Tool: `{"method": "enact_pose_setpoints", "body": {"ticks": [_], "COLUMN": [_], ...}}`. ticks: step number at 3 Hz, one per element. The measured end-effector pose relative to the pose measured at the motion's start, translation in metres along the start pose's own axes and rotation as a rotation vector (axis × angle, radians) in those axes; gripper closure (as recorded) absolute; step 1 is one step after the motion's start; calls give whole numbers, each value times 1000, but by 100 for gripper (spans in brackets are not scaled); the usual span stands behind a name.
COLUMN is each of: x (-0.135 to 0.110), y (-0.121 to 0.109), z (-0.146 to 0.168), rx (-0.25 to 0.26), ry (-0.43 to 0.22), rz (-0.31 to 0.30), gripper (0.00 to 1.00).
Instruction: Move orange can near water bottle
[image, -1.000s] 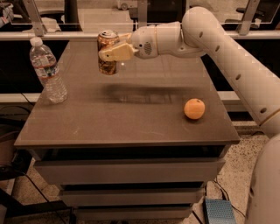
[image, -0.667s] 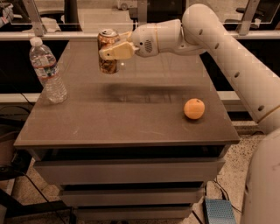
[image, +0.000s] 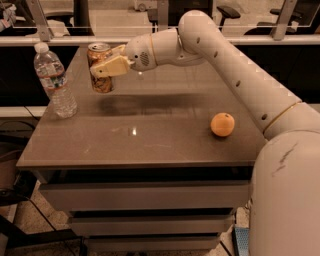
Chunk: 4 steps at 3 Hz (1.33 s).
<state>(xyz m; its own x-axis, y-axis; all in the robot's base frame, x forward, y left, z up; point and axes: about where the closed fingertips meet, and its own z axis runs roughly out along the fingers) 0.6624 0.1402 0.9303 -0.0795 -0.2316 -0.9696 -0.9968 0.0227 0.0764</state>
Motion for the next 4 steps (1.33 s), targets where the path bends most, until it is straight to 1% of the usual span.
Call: {"method": "enact_pose_setpoints", "body": {"ticks": [2, 3, 4], "x": [14, 24, 33], "y": [22, 33, 36], "z": [52, 67, 69], "rx": [-81, -106, -112], "ry": [9, 44, 80], "rz": [13, -1, -21], "gripper": [100, 100, 100]}}
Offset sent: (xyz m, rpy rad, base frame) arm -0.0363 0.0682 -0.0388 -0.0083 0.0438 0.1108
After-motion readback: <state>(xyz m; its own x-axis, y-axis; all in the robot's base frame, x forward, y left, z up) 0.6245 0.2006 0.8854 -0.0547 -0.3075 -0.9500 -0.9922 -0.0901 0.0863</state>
